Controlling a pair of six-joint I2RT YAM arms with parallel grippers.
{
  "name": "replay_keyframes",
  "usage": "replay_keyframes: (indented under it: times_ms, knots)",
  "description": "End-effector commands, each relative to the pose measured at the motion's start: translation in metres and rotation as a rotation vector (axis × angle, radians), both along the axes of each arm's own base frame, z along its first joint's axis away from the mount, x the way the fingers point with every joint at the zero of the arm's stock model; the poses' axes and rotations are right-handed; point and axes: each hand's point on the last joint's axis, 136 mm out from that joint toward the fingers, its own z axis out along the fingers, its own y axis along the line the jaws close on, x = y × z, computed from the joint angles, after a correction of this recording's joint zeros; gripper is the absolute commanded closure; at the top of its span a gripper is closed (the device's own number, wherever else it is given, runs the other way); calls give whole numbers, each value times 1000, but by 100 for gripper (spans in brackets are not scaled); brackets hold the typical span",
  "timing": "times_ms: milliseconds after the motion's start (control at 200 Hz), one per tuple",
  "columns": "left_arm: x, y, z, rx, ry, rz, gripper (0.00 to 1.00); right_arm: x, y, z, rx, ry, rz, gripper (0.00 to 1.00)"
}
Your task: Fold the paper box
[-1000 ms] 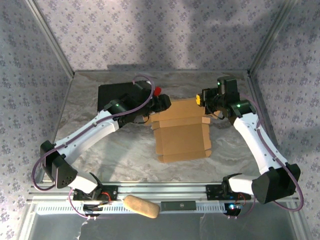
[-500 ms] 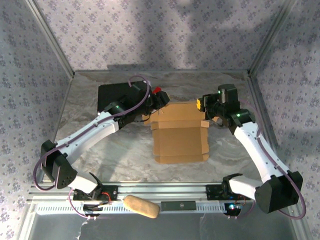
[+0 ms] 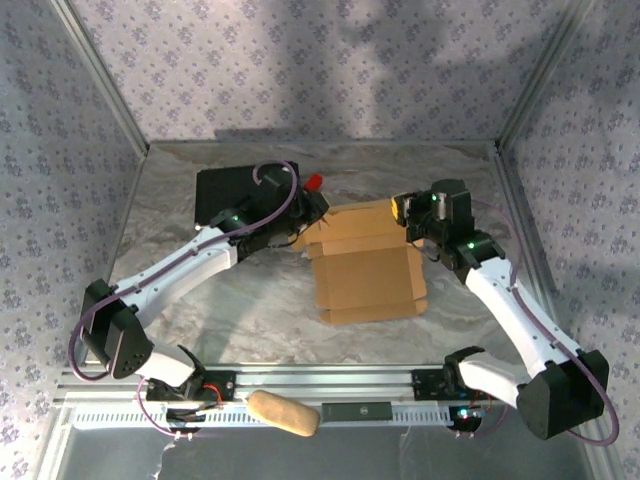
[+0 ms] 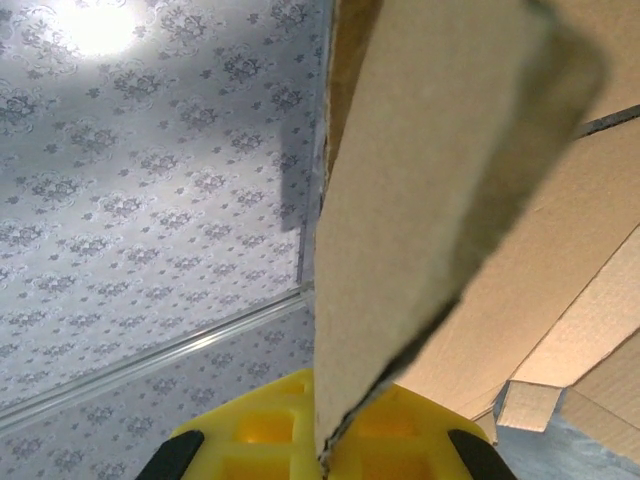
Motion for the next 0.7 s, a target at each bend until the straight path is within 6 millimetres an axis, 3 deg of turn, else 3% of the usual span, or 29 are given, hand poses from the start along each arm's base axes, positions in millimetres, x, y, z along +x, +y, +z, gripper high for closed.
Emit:
replay_keyframes:
  times_ms: [0,205,285,545,695]
  knots:
    - [-7,-11,39,-131,-64,-30,76,-9,20,6,28,-65,83,100]
    - [-7,-3,37,-201,-48,38,80,-11,22,7,60,-192,55,100]
    - [-7,-2,35,-235,-23,56,67,-14,20,6,56,-215,42,100]
    - [-13,-1,28,-294,37,80,64,-13,18,-2,50,-232,28,100]
    - [-23,23,35,-243,24,130,52,-9,12,-1,32,-236,12,100]
